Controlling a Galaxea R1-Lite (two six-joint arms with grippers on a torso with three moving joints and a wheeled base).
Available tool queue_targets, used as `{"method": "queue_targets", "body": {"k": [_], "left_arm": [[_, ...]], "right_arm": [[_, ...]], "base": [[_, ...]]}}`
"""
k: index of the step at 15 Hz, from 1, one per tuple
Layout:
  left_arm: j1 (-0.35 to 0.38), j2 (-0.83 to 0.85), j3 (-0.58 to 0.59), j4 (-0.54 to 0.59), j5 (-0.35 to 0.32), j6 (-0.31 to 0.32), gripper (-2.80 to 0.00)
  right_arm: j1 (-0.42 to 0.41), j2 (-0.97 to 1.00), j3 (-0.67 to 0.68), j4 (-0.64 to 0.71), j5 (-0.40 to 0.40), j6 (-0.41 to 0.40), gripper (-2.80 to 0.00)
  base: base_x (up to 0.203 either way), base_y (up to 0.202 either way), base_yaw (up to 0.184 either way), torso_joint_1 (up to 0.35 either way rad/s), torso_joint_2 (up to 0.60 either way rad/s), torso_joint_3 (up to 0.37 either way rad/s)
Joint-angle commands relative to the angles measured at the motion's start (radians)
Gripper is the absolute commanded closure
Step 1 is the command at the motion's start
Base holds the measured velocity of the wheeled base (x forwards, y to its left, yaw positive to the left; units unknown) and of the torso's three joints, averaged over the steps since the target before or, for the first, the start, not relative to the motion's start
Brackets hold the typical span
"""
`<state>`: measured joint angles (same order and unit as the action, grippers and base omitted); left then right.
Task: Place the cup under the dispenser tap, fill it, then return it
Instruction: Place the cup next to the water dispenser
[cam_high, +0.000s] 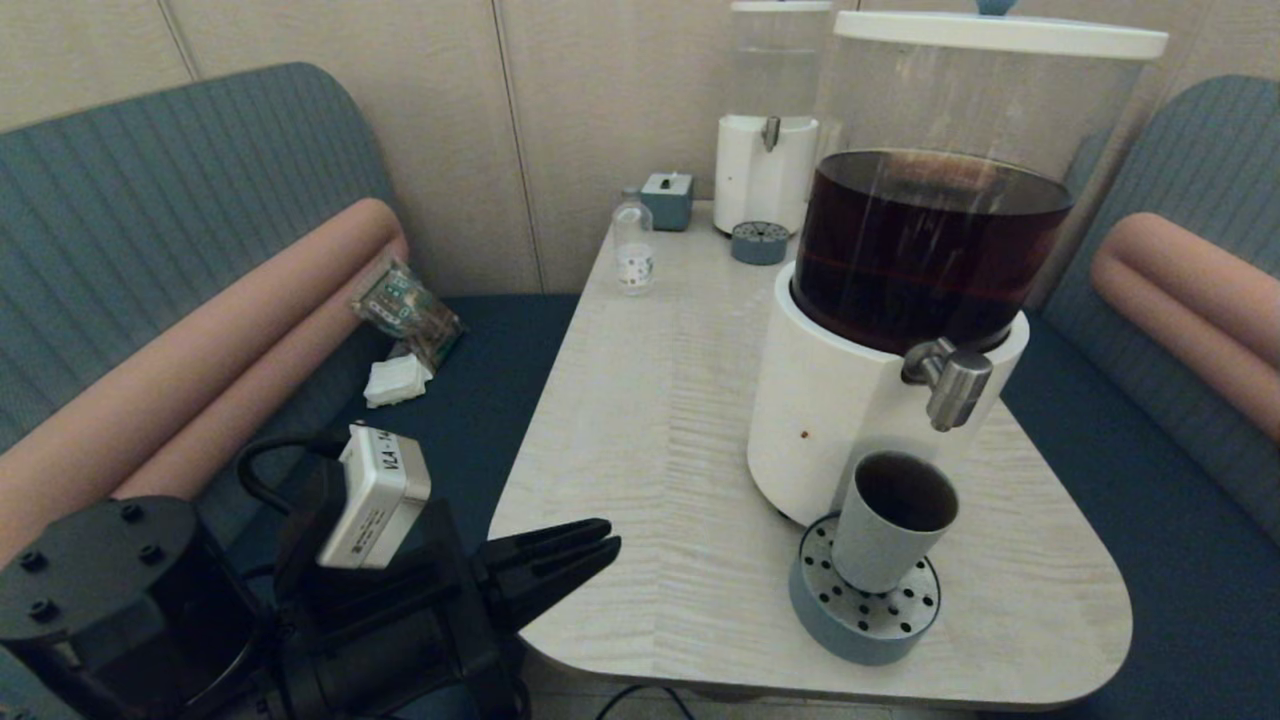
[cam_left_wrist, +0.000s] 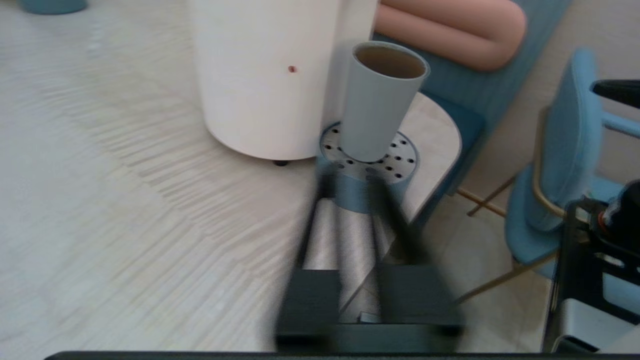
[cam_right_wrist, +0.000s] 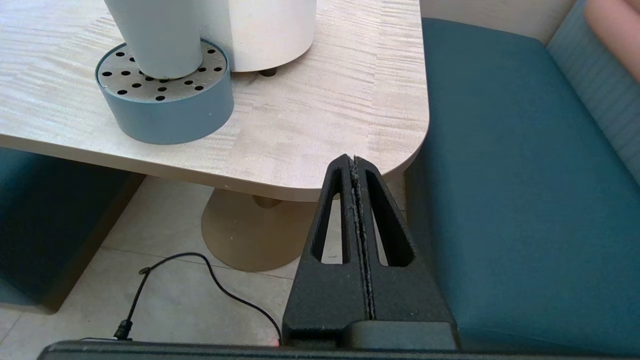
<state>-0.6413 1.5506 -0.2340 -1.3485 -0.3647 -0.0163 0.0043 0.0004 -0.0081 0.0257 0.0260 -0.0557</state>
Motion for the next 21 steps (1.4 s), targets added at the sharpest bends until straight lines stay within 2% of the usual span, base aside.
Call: {"method": "queue_targets", "body": {"k": [1,3,7,11,13,18,21], "left_arm": [[0.0,0.019,-0.01,-0.008,-0.014,0.001,-2.8],[0.0,0.04,-0.025,-0.009,-0.035,0.007,-2.8],[0.0,0.148,-0.062,-0.009,-0.142,0.023,-2.8],[-0.014,0.318,-0.176,-0.009,-0.223,0.06,-2.8],[-0.025,0.377,-0.265,-0.009,-0.234,0.061,-2.8],[-0.087,0.47,-0.364,-0.012,-0.235,0.06,-2.8],[-0.104,0.52,-0.421,-0.019,-0.193,0.049,-2.8]], "right_arm": [[0.0,0.0,0.0,0.0,0.0,0.0,0.0],[0.0,0.0,0.0,0.0,0.0,-0.001,0.0],[0.0,0.0,0.0,0.0,0.0,0.0,0.0],[0.0,0.0,-0.001,0.0,0.0,-0.001,0.0],[0.0,0.0,0.0,0.0,0.0,-0.001,0.0],[0.0,0.0,0.0,0.0,0.0,0.0,0.0],[0.0,0.0,-0.001,0.0,0.0,-0.001,0.0]], "base": [[0.0,0.0,0.0,0.0,0.0,0.0],[0.0,0.0,0.0,0.0,0.0,0.0],[0.0,0.0,0.0,0.0,0.0,0.0],[0.0,0.0,0.0,0.0,0.0,0.0],[0.0,0.0,0.0,0.0,0.0,0.0],[0.0,0.0,0.0,0.0,0.0,0.0],[0.0,0.0,0.0,0.0,0.0,0.0]]}}
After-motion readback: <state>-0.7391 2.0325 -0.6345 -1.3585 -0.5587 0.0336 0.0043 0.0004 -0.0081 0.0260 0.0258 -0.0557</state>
